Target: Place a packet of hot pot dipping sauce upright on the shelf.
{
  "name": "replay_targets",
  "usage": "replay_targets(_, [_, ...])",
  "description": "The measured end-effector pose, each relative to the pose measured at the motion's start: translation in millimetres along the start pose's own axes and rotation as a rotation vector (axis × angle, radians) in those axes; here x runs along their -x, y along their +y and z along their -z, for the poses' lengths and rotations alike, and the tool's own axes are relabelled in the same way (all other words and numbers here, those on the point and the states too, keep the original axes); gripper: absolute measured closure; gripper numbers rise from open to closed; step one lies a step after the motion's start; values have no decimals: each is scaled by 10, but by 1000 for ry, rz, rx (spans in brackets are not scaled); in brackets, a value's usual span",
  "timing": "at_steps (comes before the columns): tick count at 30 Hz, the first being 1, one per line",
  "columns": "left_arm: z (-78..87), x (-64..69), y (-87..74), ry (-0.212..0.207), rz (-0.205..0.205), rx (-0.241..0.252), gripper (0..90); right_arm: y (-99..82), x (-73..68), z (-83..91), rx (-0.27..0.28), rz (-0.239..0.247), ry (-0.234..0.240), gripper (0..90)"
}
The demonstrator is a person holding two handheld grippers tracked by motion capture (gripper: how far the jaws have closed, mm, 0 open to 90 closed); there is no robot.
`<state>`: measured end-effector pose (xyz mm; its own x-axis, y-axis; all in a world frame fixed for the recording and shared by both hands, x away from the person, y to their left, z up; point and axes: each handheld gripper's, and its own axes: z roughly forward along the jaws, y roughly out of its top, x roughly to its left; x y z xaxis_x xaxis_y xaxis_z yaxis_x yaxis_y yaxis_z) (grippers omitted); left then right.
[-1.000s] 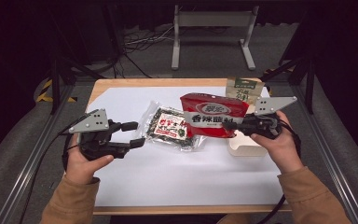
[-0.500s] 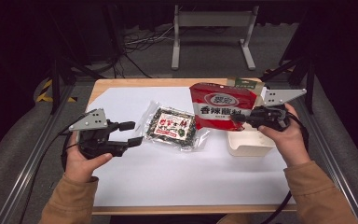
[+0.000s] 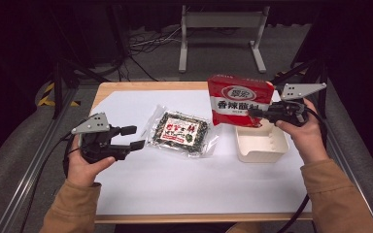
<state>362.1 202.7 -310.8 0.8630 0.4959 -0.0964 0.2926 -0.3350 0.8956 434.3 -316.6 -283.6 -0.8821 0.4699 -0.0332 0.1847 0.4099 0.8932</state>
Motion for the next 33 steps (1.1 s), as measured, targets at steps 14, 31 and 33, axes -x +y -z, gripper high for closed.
replay_targets(14, [-34,-125,-108,23,34,-8,400,-94,307,26,-2,-31,-42,892])
replay_targets(31, [-49,-187,-157,25,52,-17,399,-309,647,83,-42,-92,-129,892])
replay_targets(33, [-54,-189,-161,26,54,-16,399,-327,661,79,-52,-91,-136,892])
